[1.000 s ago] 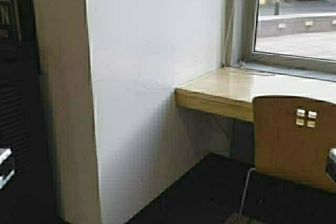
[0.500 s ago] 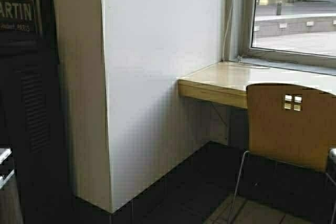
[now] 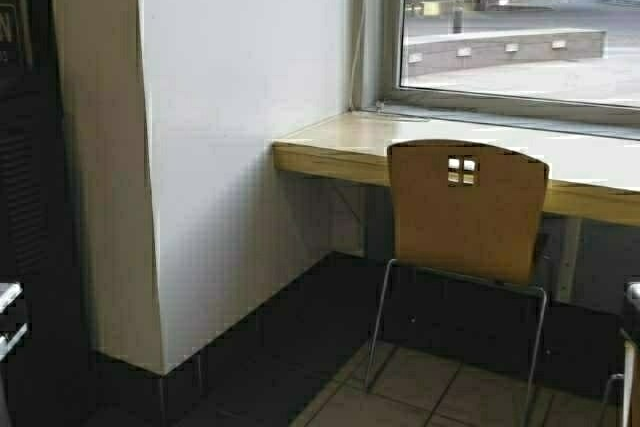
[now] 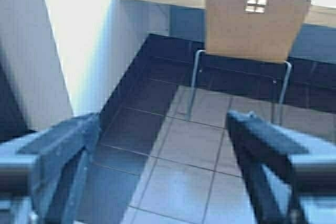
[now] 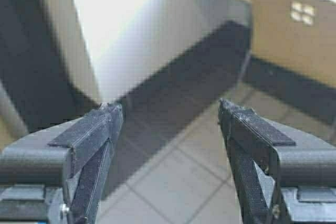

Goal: Push the chairs under the table

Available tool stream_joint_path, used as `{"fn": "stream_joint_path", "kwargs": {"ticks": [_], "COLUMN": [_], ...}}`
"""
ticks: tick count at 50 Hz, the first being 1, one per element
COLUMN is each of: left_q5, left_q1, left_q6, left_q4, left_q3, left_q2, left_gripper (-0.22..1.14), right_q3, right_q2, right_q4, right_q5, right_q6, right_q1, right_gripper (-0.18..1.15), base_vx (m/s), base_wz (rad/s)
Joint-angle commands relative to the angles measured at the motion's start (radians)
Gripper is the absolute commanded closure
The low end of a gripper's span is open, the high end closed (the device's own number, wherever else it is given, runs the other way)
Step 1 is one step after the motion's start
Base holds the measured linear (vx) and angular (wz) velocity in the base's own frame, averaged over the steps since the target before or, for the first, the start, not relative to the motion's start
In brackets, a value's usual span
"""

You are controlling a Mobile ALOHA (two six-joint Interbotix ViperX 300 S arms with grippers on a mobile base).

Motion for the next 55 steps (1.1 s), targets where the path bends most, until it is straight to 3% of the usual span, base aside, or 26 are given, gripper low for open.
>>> {"fn": "stream_joint_path", "kwargs": {"ticks": [1,55], "left_q5": [-0.029,-0.080], "left_q1": [0.000,0.000], "left_q6": [0.000,-0.002], "left_q4": [0.006,0.055], "left_q3": [-0.003,0.011], "left_q2": [0.003,0.017], "left_gripper": [-0.10,-0.10], "right_q3": [-0.025,-0.028], "right_q2": [-0.011,0.023], "right_q4": [0.002,0.052], "right_q5": [-0.005,0.028], "right_q6": [-0.003,0.017], "right_q1": [0.002,0.002], "right_gripper": [0.06,0.06], "base_vx": [-0.43,-0.23], "base_wz": [-0.22,-0.20]}}
